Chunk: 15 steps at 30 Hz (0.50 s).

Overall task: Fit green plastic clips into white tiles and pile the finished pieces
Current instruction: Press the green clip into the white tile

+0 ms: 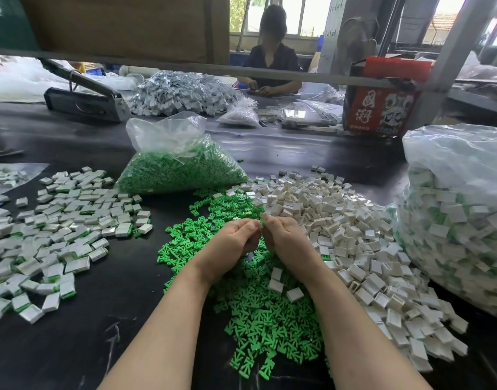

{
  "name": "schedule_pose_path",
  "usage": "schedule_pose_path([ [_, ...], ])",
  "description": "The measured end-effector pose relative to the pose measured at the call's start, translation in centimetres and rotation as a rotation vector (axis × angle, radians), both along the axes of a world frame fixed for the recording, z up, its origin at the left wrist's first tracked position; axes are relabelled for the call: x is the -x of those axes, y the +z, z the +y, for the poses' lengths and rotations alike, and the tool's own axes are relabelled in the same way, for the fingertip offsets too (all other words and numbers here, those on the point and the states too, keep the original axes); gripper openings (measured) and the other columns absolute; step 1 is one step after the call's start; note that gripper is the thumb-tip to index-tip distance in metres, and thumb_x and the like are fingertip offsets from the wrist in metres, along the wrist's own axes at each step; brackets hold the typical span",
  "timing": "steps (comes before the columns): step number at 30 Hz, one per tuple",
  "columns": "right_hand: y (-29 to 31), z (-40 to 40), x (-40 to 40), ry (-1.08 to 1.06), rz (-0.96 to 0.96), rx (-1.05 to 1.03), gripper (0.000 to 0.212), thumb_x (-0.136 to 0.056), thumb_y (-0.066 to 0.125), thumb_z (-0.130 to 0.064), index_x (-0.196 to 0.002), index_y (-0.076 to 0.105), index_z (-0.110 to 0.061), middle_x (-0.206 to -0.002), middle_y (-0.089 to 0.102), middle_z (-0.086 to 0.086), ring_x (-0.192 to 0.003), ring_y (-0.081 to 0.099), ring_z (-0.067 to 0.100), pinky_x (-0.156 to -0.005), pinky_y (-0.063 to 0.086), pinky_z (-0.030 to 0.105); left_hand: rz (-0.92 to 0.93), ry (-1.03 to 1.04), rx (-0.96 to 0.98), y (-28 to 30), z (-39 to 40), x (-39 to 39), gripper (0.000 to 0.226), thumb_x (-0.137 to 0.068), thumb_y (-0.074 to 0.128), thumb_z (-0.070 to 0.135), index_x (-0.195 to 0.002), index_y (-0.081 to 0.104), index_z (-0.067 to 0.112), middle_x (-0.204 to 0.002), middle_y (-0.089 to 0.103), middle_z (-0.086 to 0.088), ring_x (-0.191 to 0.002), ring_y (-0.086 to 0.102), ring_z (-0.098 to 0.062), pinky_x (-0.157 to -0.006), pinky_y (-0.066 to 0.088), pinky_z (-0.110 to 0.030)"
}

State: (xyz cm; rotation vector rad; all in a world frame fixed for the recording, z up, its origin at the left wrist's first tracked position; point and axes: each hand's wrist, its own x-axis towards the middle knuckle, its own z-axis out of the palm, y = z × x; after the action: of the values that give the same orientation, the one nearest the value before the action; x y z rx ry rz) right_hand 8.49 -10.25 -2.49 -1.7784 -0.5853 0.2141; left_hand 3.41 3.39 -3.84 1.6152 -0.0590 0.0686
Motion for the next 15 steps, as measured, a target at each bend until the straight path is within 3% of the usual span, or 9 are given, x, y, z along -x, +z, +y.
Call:
schedule_pose_path([
  [4,-0.06,-0.08,-0.08,0.033,0.069,-0.069,0.044,-0.104,0.038,-0.014,-0.06,0.039,-0.018,-0.052,0.031,-0.004,-0.047,0.026,0.01,-0.049,0.022,0.027,-0.012,-0.057,0.041,-0.08,0.19,0.05,0.036,-0.104,0.04,0.024,-0.07,0.051,0.027,-0.059,0.035,0.011,-0.05,0.029,-0.006,-0.05,0.03,-0.019],
  [15,-0.45,0.33,-0.13,0.039,0.011,0.002,0.051,-0.103,0.037,-0.017,-0.052,0.036,-0.024,-0.046,0.032,-0.01,-0.045,0.026,0.01,-0.048,0.021,0.031,-0.001,-0.093,0.027,-0.18,0.47,0.11,0.036,-0.097,0.042,0.033,-0.061,0.05,0.032,-0.06,0.031,0.007,-0.053,0.023,-0.011,-0.049,0.026,-0.02],
])
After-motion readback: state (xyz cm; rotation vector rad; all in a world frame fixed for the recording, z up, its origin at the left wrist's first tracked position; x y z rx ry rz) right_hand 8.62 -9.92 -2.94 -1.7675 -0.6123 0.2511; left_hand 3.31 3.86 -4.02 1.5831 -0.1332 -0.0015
